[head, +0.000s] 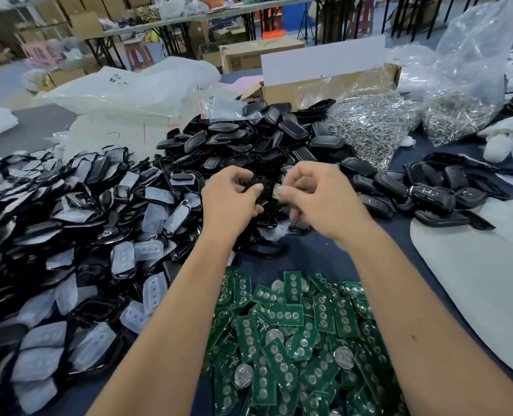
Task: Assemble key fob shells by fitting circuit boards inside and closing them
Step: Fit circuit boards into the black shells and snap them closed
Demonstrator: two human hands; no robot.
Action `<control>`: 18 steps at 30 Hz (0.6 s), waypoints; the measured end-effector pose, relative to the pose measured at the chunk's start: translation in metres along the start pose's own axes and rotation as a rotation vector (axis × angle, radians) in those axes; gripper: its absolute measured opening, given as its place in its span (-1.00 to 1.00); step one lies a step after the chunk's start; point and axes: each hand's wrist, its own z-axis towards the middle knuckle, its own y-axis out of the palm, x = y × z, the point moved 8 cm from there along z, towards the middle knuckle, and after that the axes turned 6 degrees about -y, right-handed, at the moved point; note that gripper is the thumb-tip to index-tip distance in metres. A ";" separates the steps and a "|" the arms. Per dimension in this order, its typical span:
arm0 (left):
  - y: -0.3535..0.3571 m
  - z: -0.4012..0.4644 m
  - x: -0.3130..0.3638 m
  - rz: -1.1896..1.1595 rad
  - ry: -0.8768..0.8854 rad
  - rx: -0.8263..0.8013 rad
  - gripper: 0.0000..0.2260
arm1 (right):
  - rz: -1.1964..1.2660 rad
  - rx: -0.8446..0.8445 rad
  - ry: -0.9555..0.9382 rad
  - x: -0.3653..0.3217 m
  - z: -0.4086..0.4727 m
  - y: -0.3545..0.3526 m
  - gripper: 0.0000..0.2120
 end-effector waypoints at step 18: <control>-0.031 -0.044 -0.042 -0.513 -0.237 -0.207 -0.85 | 0.113 0.141 -0.130 -0.006 -0.015 0.033 -0.93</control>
